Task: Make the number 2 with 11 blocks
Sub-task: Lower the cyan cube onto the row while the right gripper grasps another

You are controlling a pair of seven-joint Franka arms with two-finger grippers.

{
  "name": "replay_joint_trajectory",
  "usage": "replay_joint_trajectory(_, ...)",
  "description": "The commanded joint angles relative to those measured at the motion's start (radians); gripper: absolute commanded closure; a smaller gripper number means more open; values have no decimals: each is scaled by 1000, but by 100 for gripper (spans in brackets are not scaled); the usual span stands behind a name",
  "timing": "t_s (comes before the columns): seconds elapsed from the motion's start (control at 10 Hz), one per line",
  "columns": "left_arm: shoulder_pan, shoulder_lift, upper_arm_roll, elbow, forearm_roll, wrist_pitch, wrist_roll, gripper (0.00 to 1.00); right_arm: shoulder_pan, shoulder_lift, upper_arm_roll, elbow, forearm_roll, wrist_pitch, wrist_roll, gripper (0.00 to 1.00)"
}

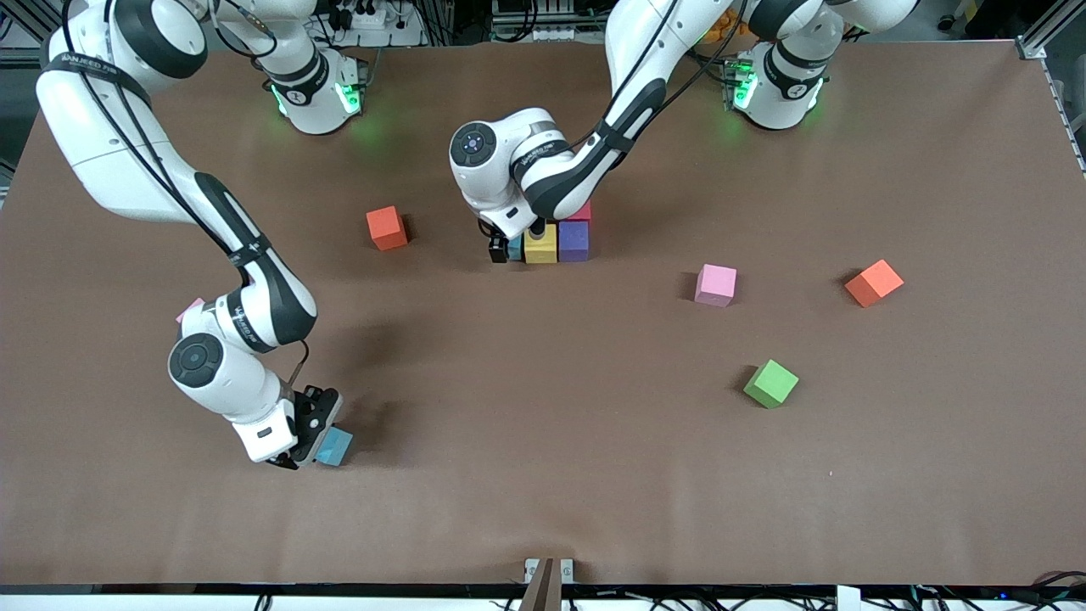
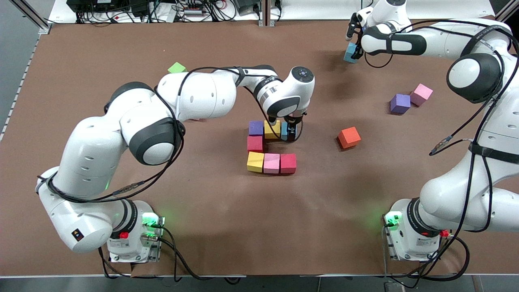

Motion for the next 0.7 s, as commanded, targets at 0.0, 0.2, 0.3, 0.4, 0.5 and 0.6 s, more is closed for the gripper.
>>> replay_joint_trajectory(0.0, -14, -14, 9, 21, 19, -7, 0, 0, 1, -1, 6, 16, 3, -15, 38, 68)
replay_joint_trajectory(0.2, -12, -39, 1, 19, 19, -50, 2, 0, 1, -29, 35, 7, 5, -65, 87, 68)
replay_joint_trajectory(0.3, -9, -57, 1, 19, 19, -79, 15, 0, 3, -56, 64, -2, 5, -114, 163, 68)
replay_joint_trajectory(0.4, -2, -89, 1, 19, 17, -116, 43, 0, 6, -88, 85, -15, 5, -157, 233, 68)
replay_joint_trajectory(0.5, 26, -126, 1, 10, 14, -156, 99, 0, 7, -119, 110, -44, 5, -186, 337, 68)
replay_joint_trajectory(0.6, 78, -149, 2, -2, 14, -185, 151, 0, 9, -163, 130, -108, 5, -187, 474, 68)
